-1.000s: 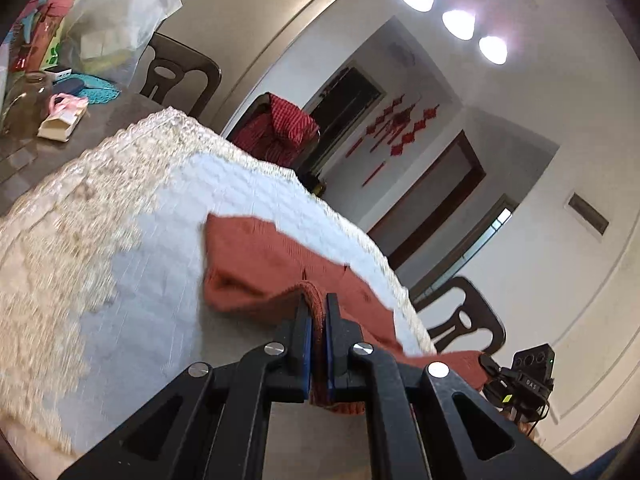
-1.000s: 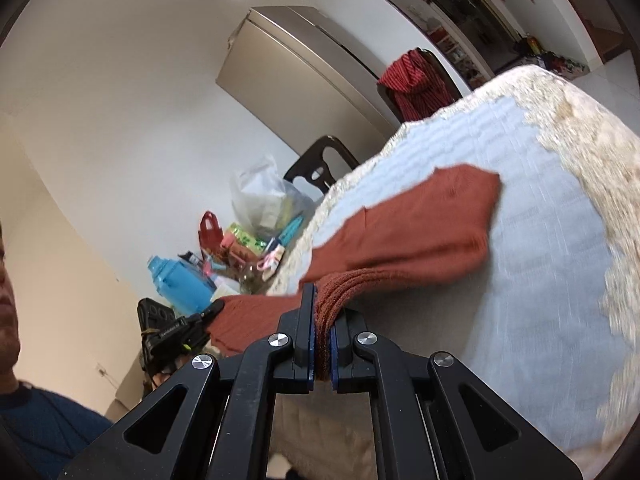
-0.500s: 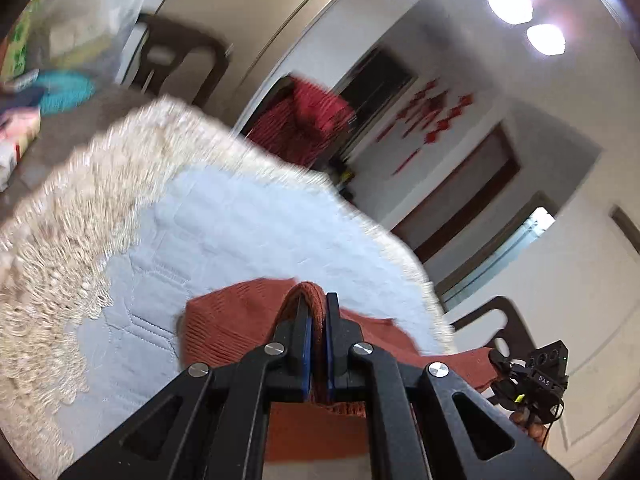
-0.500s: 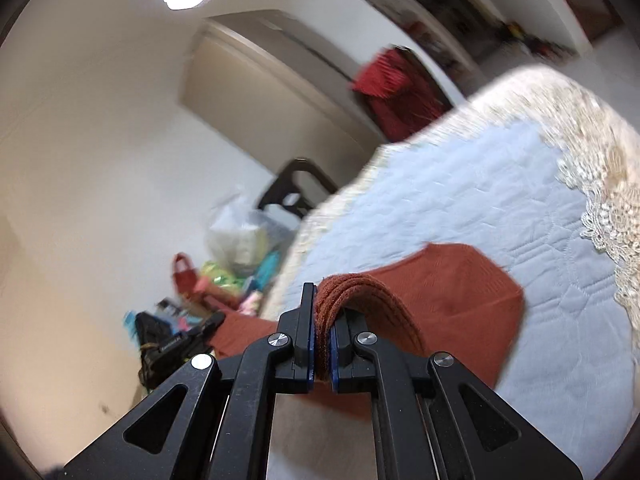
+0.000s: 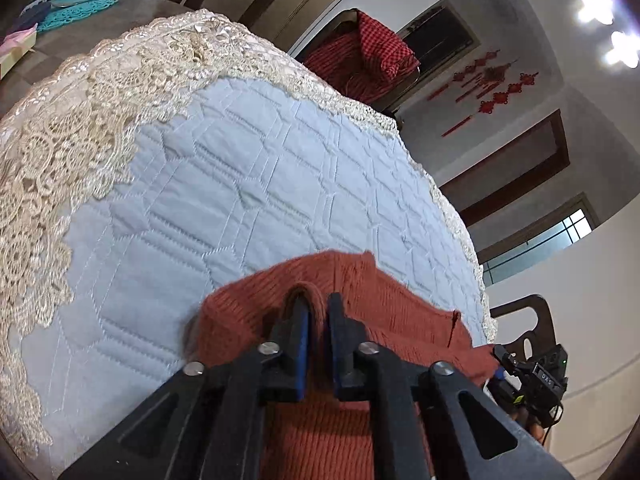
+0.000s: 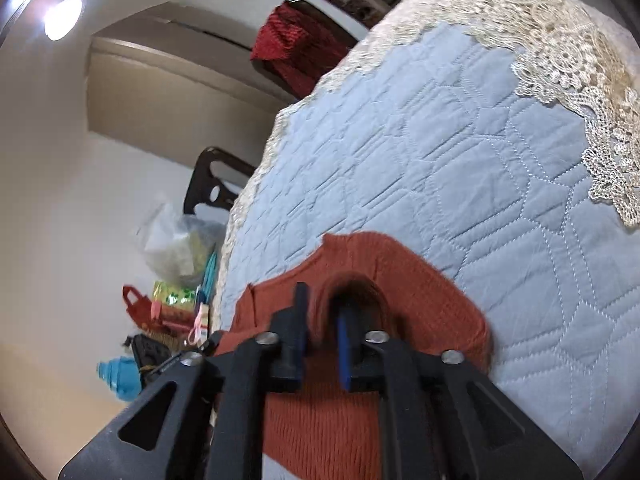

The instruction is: Fold small clothes

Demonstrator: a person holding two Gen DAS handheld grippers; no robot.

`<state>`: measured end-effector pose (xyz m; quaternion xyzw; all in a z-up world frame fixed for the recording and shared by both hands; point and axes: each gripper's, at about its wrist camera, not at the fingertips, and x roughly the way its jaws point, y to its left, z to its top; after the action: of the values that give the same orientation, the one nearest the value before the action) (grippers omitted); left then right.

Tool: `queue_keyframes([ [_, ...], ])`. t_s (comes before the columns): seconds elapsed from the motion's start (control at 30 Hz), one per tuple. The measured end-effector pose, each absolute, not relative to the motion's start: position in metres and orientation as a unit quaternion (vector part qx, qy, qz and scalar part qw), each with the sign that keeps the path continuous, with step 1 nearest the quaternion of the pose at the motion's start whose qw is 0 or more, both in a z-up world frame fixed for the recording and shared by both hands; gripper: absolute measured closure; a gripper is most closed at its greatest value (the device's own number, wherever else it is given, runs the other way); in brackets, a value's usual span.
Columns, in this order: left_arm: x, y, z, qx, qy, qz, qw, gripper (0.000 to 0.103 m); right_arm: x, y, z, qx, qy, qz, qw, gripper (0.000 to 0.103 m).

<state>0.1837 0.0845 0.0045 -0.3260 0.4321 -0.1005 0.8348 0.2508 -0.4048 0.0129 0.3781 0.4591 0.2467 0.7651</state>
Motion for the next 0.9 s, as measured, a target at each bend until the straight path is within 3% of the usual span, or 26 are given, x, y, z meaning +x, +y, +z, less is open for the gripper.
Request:
queue_keyframes([
  [0.03, 0.183, 0.085, 0.007, -0.328, 0.426, -0.101, 0.837, 0.070, 0.251, -0.406, 0.013, 0.381, 0.457, 0.241, 0.767, 0.072],
  [0.07, 0.182, 0.086, 0.010, -0.329, 0.417, -0.100, 0.841, 0.064, 0.249, -0.408, 0.014, 0.387, 0.448, 0.241, 0.769, 0.061],
  [0.1, 0.179, 0.088, 0.016, -0.327, 0.403, -0.096, 0.849, 0.060, 0.247, -0.411, 0.016, 0.393, 0.436, 0.245, 0.771, 0.058],
  [0.37, 0.154, 0.084, 0.035, -0.278, 0.378, -0.095, 0.878, 0.060, 0.222, -0.409, 0.037, 0.326, 0.412, 0.248, 0.814, 0.059],
  [0.6, 0.112, 0.058, 0.032, -0.231, 0.394, -0.132, 0.880, 0.060, 0.183, -0.393, 0.039, 0.227, 0.425, 0.246, 0.841, 0.077],
  [0.9, 0.069, -0.012, 0.043, -0.141, 0.398, -0.173, 0.890, 0.060, 0.127, -0.353, 0.046, 0.129, 0.423, 0.252, 0.861, 0.078],
])
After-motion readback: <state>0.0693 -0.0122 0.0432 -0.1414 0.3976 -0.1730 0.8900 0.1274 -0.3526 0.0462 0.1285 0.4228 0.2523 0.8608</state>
